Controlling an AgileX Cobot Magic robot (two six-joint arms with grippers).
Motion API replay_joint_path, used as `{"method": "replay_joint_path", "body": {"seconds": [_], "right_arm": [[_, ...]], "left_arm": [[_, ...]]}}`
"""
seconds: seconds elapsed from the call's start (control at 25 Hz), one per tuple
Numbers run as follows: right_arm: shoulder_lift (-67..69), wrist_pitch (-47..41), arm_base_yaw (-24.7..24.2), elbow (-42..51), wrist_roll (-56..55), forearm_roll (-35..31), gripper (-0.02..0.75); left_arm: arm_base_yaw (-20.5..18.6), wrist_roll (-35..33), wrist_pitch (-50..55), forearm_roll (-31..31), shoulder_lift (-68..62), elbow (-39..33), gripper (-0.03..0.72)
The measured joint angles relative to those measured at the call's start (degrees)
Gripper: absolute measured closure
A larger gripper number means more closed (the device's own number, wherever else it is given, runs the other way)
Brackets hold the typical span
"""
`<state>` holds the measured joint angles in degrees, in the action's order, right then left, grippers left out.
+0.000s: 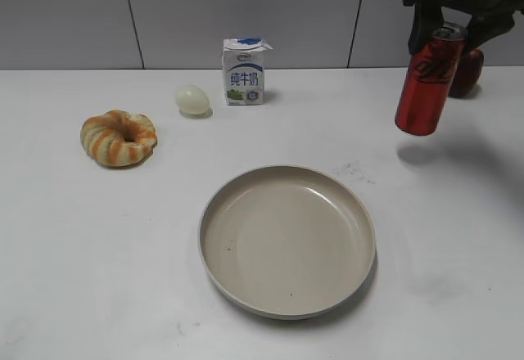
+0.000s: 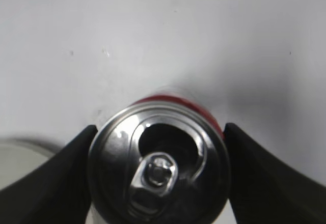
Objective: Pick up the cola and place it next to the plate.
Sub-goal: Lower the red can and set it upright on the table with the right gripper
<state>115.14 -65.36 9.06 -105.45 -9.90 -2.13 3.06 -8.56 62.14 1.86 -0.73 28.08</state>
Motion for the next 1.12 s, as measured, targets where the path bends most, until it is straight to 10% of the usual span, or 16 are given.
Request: {"method": "replay_joint_path", "body": {"seconds": [0.52,1.12], "right_arm": [[-22.92,20.3,10.35,38.04,-3.31,2.73,0.219],[-26.86,28.63,12.38,51.91,-7.91,3.28,0.219]], "left_arm": [[0.0,0.0,0.0,0.0,0.0,0.0,0.454],[0.0,0.0,0.0,0.0,0.0,0.0,0.454]]}}
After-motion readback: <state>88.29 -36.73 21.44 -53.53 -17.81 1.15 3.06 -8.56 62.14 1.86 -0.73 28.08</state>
